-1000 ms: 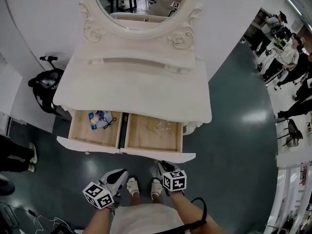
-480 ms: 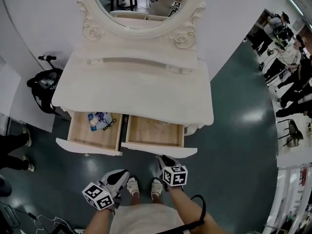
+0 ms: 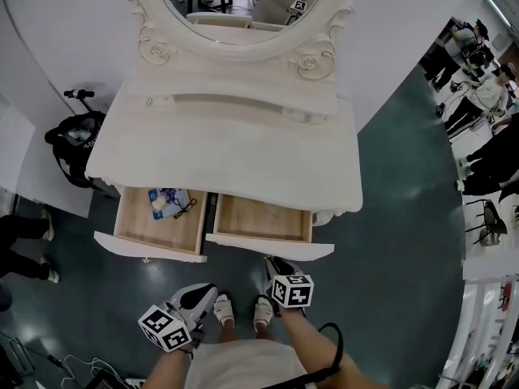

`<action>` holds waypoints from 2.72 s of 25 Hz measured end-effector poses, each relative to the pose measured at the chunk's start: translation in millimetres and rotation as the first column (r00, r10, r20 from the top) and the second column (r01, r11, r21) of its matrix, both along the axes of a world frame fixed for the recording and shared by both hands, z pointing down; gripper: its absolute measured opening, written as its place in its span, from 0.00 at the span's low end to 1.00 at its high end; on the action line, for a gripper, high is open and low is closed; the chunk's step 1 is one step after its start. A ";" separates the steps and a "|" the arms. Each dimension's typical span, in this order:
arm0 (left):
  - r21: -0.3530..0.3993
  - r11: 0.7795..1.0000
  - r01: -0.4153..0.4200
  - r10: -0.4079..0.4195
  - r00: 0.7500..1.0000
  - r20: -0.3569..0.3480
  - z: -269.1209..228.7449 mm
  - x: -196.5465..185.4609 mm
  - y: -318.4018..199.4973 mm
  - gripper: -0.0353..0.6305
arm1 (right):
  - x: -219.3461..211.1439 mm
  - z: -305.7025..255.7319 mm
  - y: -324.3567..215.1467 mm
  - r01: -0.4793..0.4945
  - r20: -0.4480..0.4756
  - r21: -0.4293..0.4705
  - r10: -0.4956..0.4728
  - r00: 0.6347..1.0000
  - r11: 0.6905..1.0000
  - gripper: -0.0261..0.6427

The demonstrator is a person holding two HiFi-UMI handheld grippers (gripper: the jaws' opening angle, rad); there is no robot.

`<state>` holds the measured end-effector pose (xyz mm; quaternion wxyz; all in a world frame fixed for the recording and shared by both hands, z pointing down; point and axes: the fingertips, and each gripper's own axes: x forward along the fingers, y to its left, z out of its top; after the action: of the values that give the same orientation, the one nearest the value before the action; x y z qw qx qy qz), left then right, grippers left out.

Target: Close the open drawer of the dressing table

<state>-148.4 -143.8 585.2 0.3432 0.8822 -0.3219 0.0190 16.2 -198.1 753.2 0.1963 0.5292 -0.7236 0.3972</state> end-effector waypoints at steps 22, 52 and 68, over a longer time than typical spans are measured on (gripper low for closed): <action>-0.020 1.000 -0.001 0.001 1.000 -0.008 4.8 -3.1 -27.9 0.07 | 8.2 19.7 -47.4 -0.026 -0.113 -0.034 0.022 0.993 0.999 0.15; -0.072 0.996 0.057 -0.058 0.998 -0.013 25.4 -13.7 -67.8 0.07 | 22.3 18.3 -125.1 -0.144 -0.086 0.020 0.145 0.986 0.989 0.15; -0.082 0.994 0.067 -0.069 0.997 -0.025 30.6 -10.3 -68.8 0.07 | 25.8 17.8 -157.2 -0.146 -0.114 0.047 0.150 0.982 0.988 0.16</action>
<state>-158.7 -212.6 615.8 0.3836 0.8562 -0.3459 0.0080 42.0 -355.3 771.0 0.1982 0.6077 -0.6770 0.3648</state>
